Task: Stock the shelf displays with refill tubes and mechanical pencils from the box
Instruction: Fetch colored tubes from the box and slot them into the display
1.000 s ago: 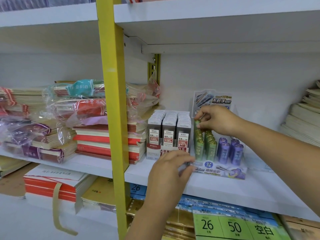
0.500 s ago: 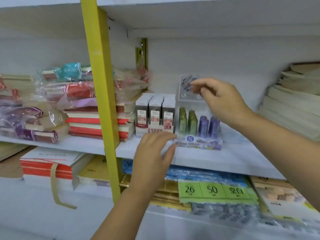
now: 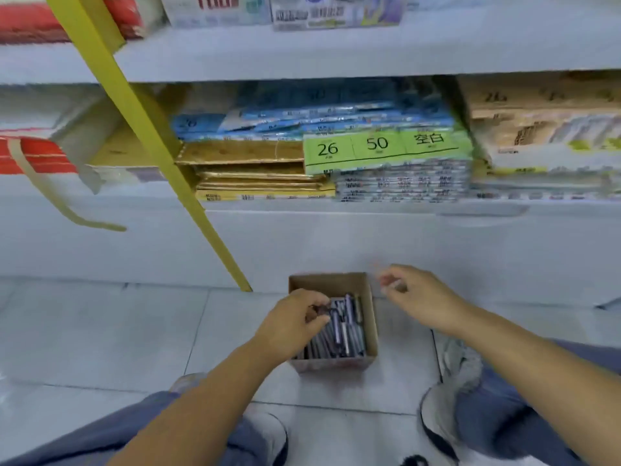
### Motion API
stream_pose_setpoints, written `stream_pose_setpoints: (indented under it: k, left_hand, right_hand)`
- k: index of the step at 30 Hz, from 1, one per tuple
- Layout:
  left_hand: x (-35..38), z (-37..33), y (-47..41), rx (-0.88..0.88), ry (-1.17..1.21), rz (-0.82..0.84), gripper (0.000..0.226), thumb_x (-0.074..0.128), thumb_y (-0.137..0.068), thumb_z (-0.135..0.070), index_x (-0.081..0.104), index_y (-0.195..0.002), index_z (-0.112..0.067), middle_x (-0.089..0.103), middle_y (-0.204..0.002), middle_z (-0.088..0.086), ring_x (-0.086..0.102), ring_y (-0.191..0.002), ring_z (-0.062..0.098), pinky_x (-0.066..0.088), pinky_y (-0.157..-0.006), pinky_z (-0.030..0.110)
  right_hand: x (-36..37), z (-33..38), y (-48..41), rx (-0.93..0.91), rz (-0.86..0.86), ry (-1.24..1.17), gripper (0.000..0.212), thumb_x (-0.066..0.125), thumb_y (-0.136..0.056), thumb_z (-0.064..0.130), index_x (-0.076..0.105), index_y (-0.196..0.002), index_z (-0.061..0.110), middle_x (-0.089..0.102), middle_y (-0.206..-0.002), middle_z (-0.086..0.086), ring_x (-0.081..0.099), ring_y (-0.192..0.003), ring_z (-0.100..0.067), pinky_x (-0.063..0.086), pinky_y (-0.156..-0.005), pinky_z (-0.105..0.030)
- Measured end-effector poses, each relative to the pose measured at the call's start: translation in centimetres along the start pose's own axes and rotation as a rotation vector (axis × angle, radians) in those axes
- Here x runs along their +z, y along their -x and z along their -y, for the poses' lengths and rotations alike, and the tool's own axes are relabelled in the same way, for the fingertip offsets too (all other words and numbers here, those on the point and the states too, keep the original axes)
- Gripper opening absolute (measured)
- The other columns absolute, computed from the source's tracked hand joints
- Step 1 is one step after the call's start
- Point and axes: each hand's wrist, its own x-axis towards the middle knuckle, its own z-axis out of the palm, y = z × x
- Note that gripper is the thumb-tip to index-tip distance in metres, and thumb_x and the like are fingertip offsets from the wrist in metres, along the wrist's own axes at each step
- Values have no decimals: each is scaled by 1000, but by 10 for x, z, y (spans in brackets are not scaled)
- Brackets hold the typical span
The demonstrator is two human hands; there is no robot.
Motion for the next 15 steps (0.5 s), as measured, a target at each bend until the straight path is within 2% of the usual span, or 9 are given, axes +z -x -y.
stream_pose_setpoints:
  k: [1,3,6,8,13,15]
  left_hand:
    - [16,9,-7,-61,15,61,36,65,-96,-25,60,-131,-18,61,-129,4,59,-104,13,41,-89,14]
    - [42,27,-22,-166,36,148,44,64,-97,-30,55,-138,-18,59,-132,3,59,-111,16,45,-94,21]
    - [69,51,-46,-306,76,231,51,66,-95,-33,52,-141,-16,63,-129,4,60,-114,19,47,-96,25]
    - [83,64,-61,-394,134,275,56,69,-93,-34,50,-143,-15,63,-130,4,60,-114,20,47,-97,26]
    - [112,80,-95,-544,269,331,67,74,-89,-29,45,-146,-9,63,-130,15,62,-114,27,50,-95,31]
    - [123,81,-104,-584,303,351,65,75,-88,-28,46,-144,-8,64,-128,18,64,-107,26,50,-78,24]
  right_hand:
    - [16,-18,-4,57,21,-4,31,56,-95,15,57,-126,16,61,-121,-5,56,-95,-13,38,-73,-16]
    - [43,-46,-10,159,59,-53,43,58,-95,20,46,-136,17,58,-125,-8,54,-97,-13,38,-78,-20]
    - [73,-71,-19,278,93,-172,61,62,-92,31,32,-145,22,53,-128,-5,56,-102,-17,45,-87,-30]
    - [88,-79,-24,333,88,-252,66,65,-90,32,30,-146,24,51,-124,0,60,-101,-18,50,-86,-34]
    - [107,-95,-27,375,39,-338,56,66,-90,26,42,-140,26,54,-107,13,60,-84,-4,53,-62,-17]
    - [109,-98,-27,371,35,-350,50,65,-91,25,45,-137,27,52,-100,21,59,-80,2,46,-54,-6]
